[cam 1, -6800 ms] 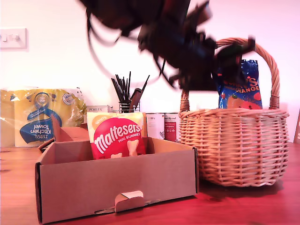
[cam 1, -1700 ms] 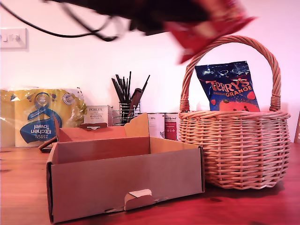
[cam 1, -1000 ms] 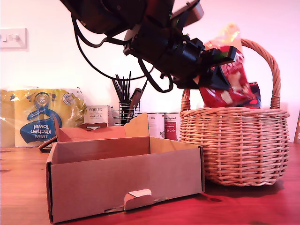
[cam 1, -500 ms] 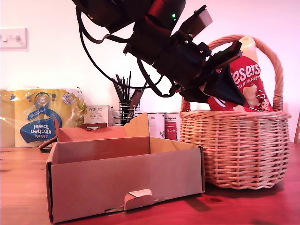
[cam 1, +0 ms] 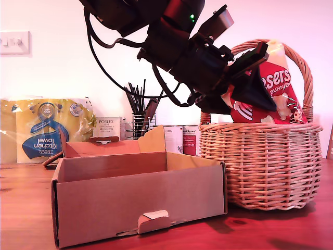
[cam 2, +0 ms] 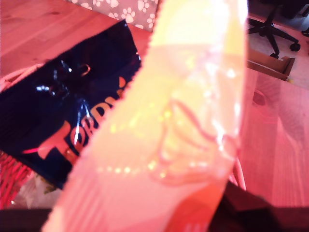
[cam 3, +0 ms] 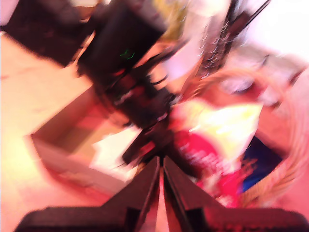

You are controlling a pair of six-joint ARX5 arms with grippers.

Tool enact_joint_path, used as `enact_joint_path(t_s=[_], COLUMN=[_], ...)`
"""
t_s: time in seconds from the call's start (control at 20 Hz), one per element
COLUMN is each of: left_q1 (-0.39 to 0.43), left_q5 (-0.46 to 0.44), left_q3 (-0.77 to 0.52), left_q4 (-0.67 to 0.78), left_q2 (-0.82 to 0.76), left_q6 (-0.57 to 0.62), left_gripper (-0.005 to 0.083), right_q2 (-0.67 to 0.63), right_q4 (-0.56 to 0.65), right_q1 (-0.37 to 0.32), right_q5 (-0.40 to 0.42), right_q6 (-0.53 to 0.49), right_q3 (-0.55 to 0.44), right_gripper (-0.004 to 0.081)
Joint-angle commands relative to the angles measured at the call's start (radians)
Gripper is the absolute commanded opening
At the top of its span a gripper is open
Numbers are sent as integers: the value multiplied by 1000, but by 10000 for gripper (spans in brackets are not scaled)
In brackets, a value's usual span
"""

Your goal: Move the bags of Easter eggs from the cardboard box on the left into the woven basket on the right side.

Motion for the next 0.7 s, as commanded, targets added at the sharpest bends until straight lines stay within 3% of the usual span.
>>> enact_joint_path(t_s=[0.0, 0.2, 0.35, 0.4, 0.65], left_q1=[-8, -11, -15, -16, -27], left_q5=[1, -3, -3, -4, -34], left_q3=[17, 18, 22, 28, 49], left_q4=[12, 11, -2, -22, -88], left_q2=[31, 31, 31, 31, 21], left_q6=[20, 32, 89, 106, 205], left_gripper=[418, 425, 647, 667, 659], right_q2=[77, 264, 359, 379, 455], right_q4=[39, 198, 249, 256, 349], right_q1=[6, 4, 4, 4, -16], right_q5=[10, 9, 8, 8, 10], right_q6=[-6, -5, -5, -5, -6], right_q3=[-8, -8, -8, -7, -7], right_gripper=[-13, -13, -13, -13, -13])
